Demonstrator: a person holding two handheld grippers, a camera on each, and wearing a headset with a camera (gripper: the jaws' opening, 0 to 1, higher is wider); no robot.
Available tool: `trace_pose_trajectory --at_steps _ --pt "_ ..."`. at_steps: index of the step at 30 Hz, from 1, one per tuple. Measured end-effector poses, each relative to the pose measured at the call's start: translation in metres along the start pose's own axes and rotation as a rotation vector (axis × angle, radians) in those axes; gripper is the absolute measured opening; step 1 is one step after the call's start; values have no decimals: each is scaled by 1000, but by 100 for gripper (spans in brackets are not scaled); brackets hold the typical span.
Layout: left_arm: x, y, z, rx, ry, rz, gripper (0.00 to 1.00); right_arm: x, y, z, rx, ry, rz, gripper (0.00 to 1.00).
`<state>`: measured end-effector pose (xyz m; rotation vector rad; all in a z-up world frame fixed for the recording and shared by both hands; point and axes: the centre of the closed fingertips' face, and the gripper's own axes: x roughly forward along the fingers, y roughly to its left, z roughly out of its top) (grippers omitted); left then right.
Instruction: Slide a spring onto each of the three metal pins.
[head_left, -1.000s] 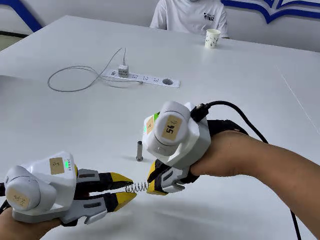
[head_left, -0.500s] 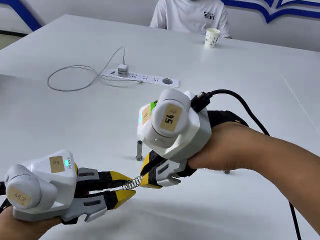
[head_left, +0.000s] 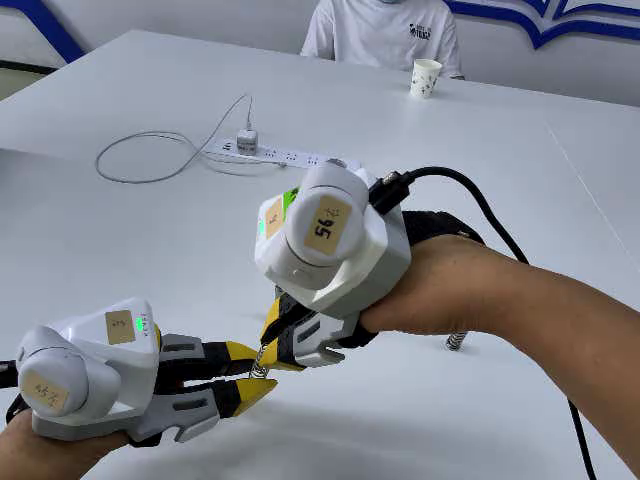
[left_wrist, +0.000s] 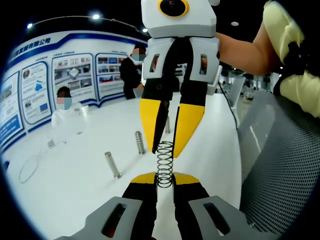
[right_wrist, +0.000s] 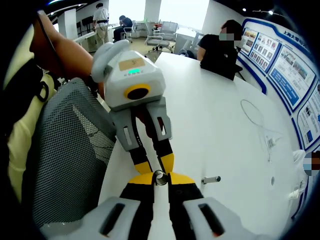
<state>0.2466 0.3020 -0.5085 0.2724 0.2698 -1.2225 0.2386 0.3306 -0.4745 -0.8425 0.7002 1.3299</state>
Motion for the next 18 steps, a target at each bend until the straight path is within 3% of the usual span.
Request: trace_pose_trajectory --at_steps 18 --pt "3 -2 3 -12 -9 -7 14 -1 0 -3 -3 14 3 11"
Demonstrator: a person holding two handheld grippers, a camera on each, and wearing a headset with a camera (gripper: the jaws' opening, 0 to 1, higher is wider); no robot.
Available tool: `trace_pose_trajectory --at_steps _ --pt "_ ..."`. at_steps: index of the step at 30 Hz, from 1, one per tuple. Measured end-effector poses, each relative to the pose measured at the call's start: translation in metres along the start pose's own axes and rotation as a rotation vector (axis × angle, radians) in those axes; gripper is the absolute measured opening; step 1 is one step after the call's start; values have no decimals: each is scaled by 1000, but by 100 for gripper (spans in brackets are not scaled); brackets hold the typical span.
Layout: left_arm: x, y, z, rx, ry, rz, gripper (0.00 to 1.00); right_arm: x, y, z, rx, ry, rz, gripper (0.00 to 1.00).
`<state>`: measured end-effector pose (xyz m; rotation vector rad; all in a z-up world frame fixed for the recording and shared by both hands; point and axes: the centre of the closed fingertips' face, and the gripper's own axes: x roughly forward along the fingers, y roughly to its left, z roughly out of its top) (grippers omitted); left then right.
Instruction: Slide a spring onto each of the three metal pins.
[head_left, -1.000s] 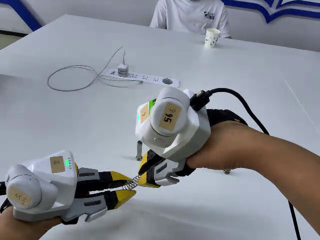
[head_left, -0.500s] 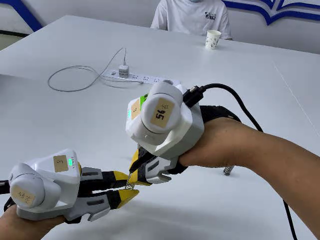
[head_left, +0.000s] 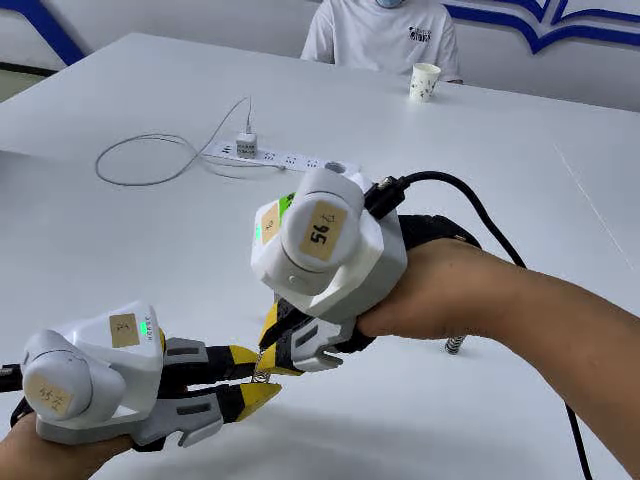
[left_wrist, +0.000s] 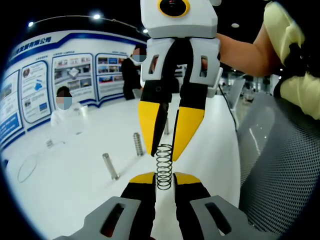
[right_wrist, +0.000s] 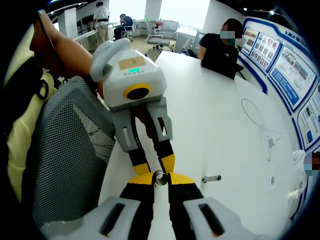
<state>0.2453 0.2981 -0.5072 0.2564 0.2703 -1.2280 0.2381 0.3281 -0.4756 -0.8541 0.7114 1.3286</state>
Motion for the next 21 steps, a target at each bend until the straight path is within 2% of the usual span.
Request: trace_pose_trajectory --at_steps 8,21 --pt "-2 1 -3 -20 8 6 21 -2 -2 -2 1 8 -5 11" --pt "-10 10 -7 -55 10 48 31 -12 -16 -8 13 20 -29 11"
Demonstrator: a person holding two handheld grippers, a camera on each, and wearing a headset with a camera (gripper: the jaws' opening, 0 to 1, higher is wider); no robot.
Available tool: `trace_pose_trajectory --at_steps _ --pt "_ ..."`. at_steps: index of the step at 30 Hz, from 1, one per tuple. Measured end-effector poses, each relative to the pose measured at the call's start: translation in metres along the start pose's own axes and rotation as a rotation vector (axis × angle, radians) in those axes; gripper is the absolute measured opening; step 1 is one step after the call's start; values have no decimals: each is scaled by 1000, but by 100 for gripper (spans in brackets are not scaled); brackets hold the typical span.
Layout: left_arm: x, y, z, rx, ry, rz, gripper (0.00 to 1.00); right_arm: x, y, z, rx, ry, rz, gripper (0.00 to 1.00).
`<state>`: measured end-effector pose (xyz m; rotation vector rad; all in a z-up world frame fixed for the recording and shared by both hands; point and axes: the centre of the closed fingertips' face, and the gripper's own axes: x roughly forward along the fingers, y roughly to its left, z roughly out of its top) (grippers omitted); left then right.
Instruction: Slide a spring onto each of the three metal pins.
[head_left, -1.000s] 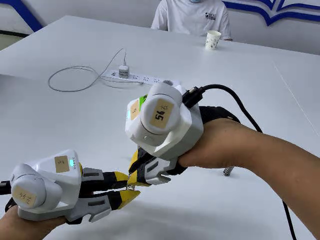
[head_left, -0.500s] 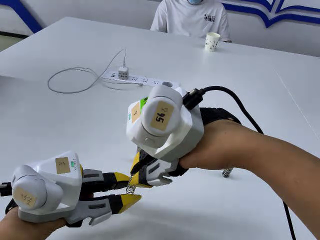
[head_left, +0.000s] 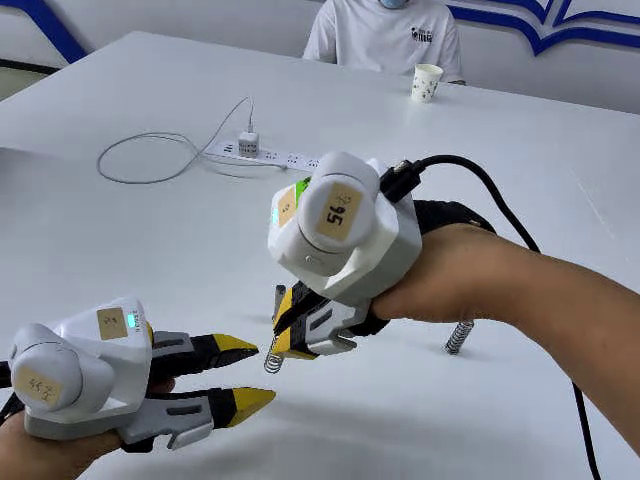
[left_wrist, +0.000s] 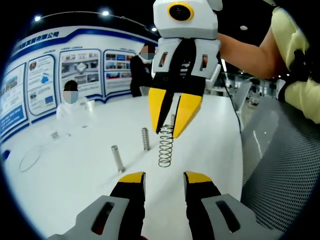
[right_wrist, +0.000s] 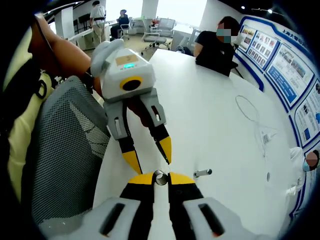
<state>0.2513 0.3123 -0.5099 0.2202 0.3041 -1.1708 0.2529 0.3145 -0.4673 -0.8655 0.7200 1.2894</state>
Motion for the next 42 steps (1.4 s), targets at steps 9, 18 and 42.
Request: trace_pose_trajectory --at_steps 9,18,42 --pt "-3 7 -3 -26 2 29 40 -7 -16 -2 0 13 -26 11" --pt "-5 10 -5 -41 4 45 45 -9 -29 -3 -2 26 -37 11" --pt "-8 17 -12 -75 11 63 52 -7 -77 0 28 28 -96 11"
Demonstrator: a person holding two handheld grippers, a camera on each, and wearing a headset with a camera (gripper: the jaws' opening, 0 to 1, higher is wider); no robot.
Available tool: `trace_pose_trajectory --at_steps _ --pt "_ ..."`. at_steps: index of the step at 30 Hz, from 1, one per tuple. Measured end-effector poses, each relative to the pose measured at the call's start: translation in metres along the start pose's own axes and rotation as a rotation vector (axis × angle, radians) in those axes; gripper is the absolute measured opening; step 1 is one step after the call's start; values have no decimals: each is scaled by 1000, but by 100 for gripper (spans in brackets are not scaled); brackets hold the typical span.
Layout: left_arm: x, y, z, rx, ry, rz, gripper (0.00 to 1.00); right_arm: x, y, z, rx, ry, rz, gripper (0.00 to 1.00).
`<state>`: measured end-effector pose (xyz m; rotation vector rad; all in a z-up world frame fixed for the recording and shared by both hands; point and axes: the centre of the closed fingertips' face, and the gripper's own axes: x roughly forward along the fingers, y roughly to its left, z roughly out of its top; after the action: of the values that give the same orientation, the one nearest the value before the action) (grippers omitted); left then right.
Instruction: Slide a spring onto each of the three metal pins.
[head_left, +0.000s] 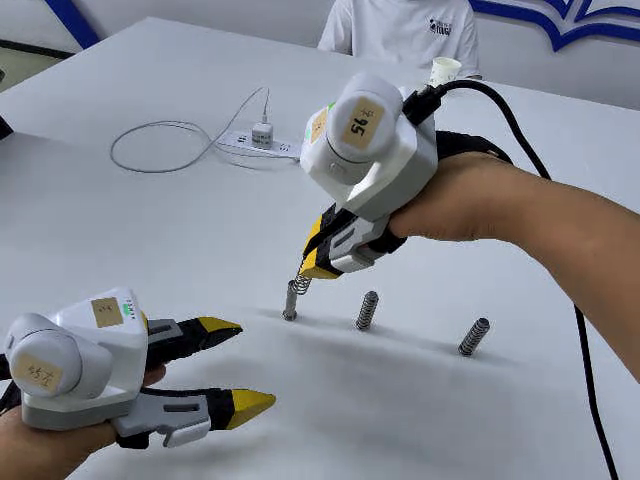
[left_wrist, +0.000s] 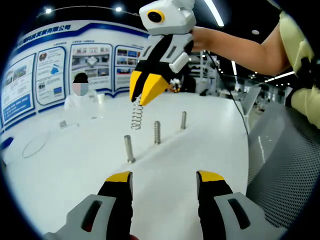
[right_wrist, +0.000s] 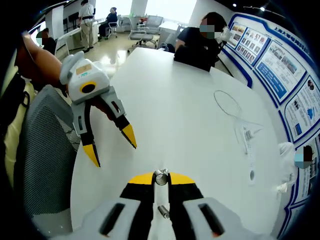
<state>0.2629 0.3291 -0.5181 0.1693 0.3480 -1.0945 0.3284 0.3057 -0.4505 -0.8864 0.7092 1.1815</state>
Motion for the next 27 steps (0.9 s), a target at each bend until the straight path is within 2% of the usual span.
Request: trace_pose_trajectory --at_steps 6,27 --pt "0 1 0 -4 2 2 53 5 -8 1 -8 12 -6 11" --pt "-1 3 -2 -18 5 10 53 20 -9 -6 2 42 26 11"
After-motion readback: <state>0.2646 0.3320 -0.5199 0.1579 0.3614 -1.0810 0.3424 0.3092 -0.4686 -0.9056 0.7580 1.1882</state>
